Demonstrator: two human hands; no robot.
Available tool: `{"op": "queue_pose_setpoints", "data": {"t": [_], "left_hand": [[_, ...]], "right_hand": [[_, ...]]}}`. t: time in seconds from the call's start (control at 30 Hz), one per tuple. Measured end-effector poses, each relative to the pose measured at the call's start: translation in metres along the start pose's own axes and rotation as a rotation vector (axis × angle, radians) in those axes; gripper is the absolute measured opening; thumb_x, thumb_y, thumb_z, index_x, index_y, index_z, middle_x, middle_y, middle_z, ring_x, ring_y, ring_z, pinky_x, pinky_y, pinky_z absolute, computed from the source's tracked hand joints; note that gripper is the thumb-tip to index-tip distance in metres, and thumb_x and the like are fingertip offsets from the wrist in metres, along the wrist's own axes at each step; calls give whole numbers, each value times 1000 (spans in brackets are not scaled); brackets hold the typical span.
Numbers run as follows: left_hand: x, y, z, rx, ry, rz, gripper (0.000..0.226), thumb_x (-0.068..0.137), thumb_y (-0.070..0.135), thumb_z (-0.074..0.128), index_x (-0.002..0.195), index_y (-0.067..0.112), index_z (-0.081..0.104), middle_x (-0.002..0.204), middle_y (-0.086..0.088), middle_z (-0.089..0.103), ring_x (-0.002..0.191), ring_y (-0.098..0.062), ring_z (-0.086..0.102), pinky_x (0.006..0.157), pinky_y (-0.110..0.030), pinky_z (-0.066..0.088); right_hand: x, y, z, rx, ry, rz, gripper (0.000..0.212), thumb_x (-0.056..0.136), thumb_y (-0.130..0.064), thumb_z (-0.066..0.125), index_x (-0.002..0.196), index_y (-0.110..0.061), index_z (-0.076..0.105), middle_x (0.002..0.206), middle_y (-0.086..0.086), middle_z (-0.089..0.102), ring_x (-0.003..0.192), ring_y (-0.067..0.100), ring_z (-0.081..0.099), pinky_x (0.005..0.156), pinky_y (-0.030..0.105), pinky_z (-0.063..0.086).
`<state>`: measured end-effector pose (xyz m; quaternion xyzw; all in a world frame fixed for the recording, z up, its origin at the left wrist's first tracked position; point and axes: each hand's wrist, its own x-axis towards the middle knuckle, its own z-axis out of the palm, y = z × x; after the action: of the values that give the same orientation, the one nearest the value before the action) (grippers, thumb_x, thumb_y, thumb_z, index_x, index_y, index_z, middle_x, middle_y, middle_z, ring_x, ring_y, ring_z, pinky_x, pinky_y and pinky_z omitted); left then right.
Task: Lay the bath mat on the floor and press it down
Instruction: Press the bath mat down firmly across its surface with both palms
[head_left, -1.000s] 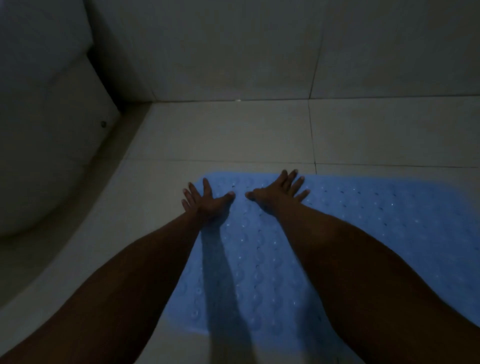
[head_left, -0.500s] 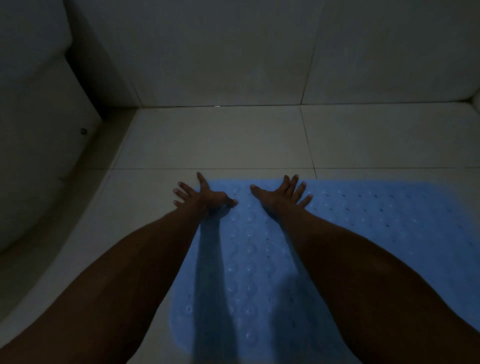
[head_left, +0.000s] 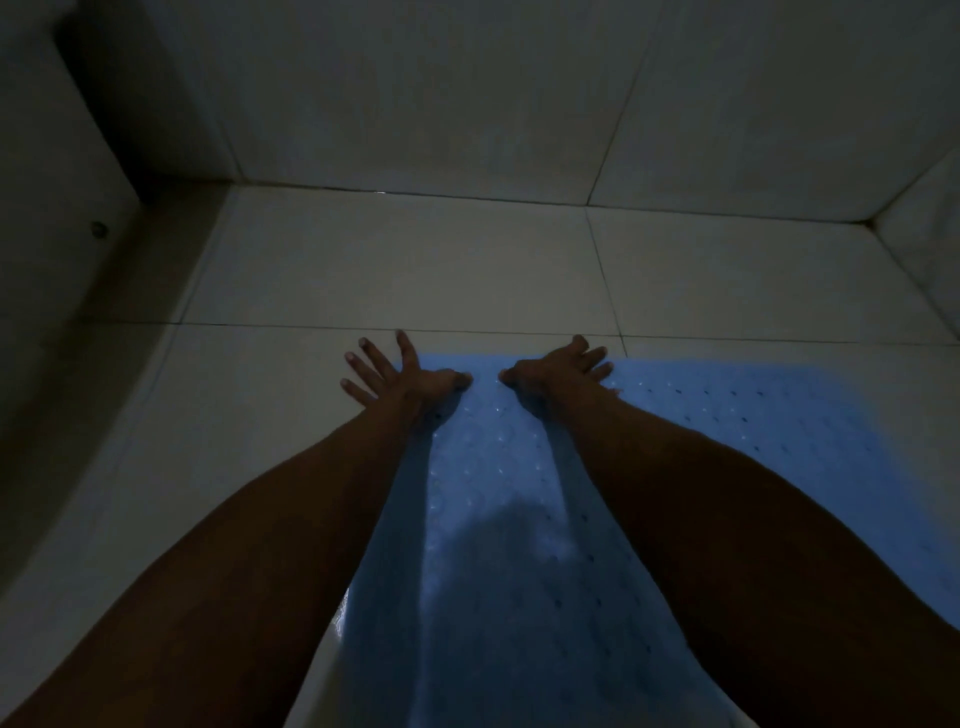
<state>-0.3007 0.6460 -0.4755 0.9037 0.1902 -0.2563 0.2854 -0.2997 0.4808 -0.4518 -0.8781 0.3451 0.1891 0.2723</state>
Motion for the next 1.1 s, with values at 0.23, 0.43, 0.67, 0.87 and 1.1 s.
{"op": "queue_pose_setpoints", "data": {"t": [0.23, 0.43, 0.67, 0.87, 1.1], "left_hand": [[1, 8, 8, -15, 91, -38, 124, 66, 69, 69, 149, 35, -17, 149, -14, -40, 134, -38, -40, 107, -61, -22], [8, 17, 15, -4, 209, -61, 120, 67, 62, 71, 151, 35, -11, 153, -20, -30, 138, -44, -29, 107, -65, -14], [5, 20, 8, 94, 225, -60, 116, 71, 55, 73, 153, 30, -6, 155, -22, -23, 141, -45, -21, 111, -64, -6], [14, 62, -5, 255, 45, 160, 92, 79, 44, 71, 151, 17, 19, 158, -23, -4, 144, -45, -3, 116, -56, 11], [16, 63, 36, 162, 83, 167, 132, 56, 80, 68, 154, 23, -1, 158, -16, -21, 144, -37, -20, 115, -56, -6]], "right_hand": [[3, 4, -2, -39, -20, -41, 130, 70, -53, 81, 154, -12, -10, 158, 18, -26, 145, 38, -25, 113, 59, -14], [15, 6, -7, -94, -44, -121, 137, 66, -57, 82, 153, -12, -14, 156, 19, -31, 144, 39, -26, 112, 60, -15], [30, 23, 4, -121, -53, -267, 134, 67, -68, 74, 154, -14, -12, 158, 16, -29, 144, 35, -30, 110, 58, -21], [61, 65, -29, -223, -6, -354, 123, 70, -82, 56, 156, -18, -6, 159, 13, -28, 144, 33, -30, 110, 57, -22], [72, 71, -41, -260, -172, -366, 111, 83, -75, 49, 155, -20, -16, 156, 11, -35, 143, 33, -33, 113, 58, -19]]}}
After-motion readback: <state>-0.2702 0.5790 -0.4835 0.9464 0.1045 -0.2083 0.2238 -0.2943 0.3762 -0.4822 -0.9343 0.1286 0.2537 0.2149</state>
